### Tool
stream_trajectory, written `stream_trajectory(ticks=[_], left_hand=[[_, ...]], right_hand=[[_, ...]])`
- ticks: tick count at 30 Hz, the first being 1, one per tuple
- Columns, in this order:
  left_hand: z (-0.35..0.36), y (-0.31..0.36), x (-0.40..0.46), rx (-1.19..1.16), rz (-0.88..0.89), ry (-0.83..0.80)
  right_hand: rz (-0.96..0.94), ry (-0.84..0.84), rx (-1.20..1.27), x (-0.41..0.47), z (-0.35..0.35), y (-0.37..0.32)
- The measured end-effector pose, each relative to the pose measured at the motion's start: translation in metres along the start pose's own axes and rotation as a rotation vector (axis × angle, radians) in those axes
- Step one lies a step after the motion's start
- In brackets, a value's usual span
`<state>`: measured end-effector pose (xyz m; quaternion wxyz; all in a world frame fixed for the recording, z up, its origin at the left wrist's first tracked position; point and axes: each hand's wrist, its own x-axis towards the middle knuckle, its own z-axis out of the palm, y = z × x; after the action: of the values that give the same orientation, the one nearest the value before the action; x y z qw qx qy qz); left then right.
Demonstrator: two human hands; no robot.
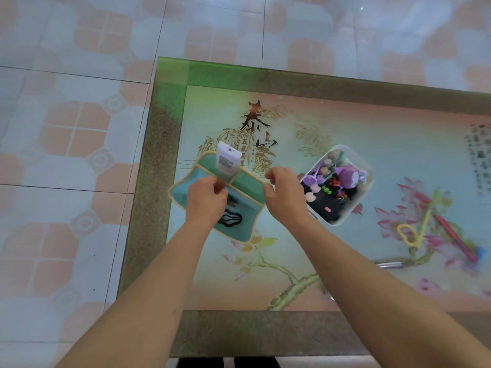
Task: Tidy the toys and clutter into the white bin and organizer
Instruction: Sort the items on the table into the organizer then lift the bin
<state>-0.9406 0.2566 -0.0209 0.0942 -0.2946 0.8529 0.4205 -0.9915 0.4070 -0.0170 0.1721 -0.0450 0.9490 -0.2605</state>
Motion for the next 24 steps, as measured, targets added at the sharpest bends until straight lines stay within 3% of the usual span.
stream_trajectory(ticks=[3,6,24], left_hand=[[0.01,0.003,-0.007,-0.037,-0.036,0.016],[0.017,0.003,-0.018,-0.058,-0.043,-0.007],[0.088,0.042,-0.101,-0.102,-0.023,-0.28]], right_hand=[[0.015,-0.174,-0.143,0.015,0.006,0.013],[0.051,-0.259,-0.04,0.019,0.016,0.018],[0.41,0.039,0.286,-0.117,0.007,0.124]])
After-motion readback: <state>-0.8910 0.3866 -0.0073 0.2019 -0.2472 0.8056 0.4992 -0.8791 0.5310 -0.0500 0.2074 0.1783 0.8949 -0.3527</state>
